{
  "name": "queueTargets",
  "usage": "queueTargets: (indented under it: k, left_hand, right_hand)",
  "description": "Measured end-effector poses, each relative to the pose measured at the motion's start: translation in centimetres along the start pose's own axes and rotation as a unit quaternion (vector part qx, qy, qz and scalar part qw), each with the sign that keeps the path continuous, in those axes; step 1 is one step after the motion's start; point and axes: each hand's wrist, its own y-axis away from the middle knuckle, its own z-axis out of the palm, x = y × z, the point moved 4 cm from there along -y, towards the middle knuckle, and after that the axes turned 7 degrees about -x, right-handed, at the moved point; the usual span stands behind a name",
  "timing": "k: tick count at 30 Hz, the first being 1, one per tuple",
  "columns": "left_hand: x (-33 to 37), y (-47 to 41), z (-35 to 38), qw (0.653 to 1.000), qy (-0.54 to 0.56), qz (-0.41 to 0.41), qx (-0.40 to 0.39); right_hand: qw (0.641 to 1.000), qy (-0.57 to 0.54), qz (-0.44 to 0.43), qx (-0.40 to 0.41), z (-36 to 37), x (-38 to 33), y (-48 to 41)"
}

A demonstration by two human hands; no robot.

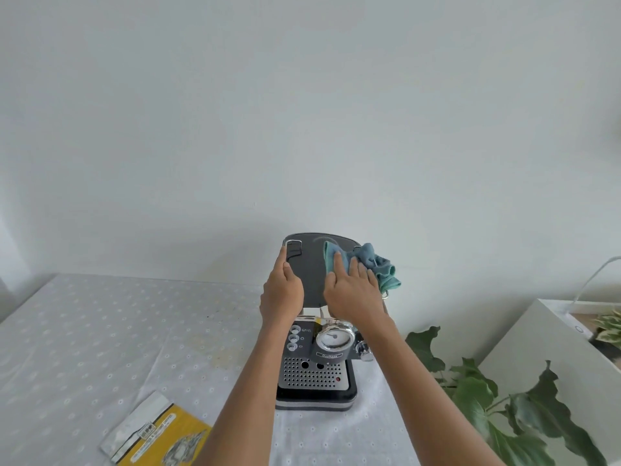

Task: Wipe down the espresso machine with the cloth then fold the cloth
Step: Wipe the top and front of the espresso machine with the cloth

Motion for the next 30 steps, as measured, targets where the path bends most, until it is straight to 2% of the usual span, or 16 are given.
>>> queueTargets:
  k: [4,8,10,14,18,21,26,30]
  left_hand:
    - [-0.2,0.1,0.0,1.000,-0.002,-0.004,-0.003]
    - [0.1,-0.2,0.0,1.000,-0.003,0.005,0.002]
    - [0.0,-0.2,0.1,1.000,-0.007,0.000,-0.005]
    - [-0.3,0.0,0.2,1.000,0.004,0.003,-0.018]
    - [-0.1,0.2,0.2,1.000,0.006,0.002,-0.010]
    - [-0.4,0.1,0.1,1.000,0.019,0.001,-0.017]
    - [-0.2,-0.1,0.1,1.000,0.014,0.012,0.001]
    - [-0.2,0.1,0.1,1.000,0.004,0.008,0.009]
  right_hand:
    - [0.996,0.047,-0.077,0.002,0.3,-0.3,3.8]
    - [0.989,0.089,-0.116,-0.040,-0.1,-1.7,1.1]
    - [0.988,0.091,-0.111,-0.054,-0.2,-1.9,-1.4]
    - [0.997,0.023,-0.035,-0.057,-0.6,-0.7,-4.4]
    - [1.000,-0.004,0.002,-0.023,-0.1,-0.5,-1.1]
    - [0.999,0.033,-0.040,0.002,0.7,-0.9,3.0]
    - [0.990,0.081,-0.105,-0.049,0.4,-1.9,1.1]
    - [0.995,0.024,-0.078,-0.052,-0.6,-0.9,-2.7]
